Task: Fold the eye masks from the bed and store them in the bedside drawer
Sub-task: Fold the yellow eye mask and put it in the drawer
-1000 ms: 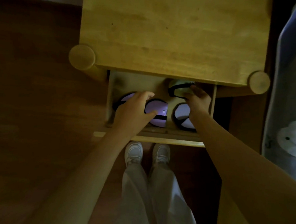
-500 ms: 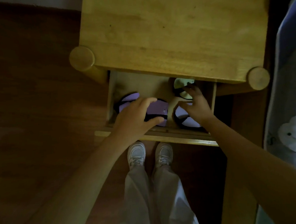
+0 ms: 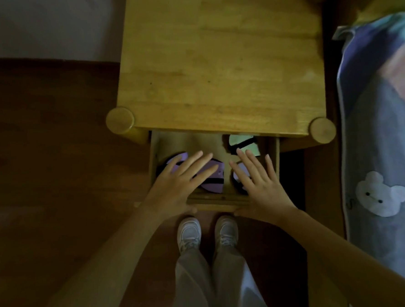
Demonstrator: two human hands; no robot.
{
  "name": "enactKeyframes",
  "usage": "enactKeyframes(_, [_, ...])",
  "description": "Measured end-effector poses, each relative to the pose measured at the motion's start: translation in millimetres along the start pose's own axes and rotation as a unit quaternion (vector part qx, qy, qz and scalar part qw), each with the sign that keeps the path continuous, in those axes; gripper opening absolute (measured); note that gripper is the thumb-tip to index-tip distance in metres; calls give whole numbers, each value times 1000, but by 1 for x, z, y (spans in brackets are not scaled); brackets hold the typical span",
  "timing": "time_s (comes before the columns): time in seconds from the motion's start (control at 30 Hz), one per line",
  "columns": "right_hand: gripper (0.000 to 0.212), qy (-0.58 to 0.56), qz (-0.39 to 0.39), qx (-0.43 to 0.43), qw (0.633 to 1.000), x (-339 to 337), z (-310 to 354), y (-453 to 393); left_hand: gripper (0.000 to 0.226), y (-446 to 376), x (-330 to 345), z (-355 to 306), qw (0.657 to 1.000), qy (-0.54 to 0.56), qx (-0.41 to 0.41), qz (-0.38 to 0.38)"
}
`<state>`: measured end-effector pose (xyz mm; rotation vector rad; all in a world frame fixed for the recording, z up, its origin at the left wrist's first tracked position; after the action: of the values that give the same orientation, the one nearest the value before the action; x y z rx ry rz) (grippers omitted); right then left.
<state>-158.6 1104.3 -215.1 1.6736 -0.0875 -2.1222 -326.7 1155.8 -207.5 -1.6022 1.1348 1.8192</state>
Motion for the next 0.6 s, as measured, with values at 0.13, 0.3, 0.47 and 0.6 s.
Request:
enactKeyframes(0.13, [123, 7, -48, 18, 999, -19, -7, -13, 123, -8, -16, 11, 998, -35, -41, -42])
enactKeyframes(0.3, [129, 9, -69, 69, 995, -37, -23, -40, 134, -35, -25, 39, 988, -85, -124, -38])
enactKeyframes(0.47, [113, 8, -88, 80, 993, -47, -39, -56, 115, -50, -30, 55, 983, -84, -144, -75])
enactKeyframes(0.6, [84, 36, -170, 71, 982, -51, -39, -63, 84, -57, -39, 57, 974, -103, -131, -151])
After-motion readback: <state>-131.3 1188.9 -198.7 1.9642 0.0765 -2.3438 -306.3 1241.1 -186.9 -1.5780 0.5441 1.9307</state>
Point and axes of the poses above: each hand's wrist, its own y-axis away from the middle knuckle, its own x-axis out of the palm, z = x × y, the point moved 7 cm from there along -y, towards the middle knuckle, and after that the axes turned 10 degrees about -y, right-handed, at the moved point
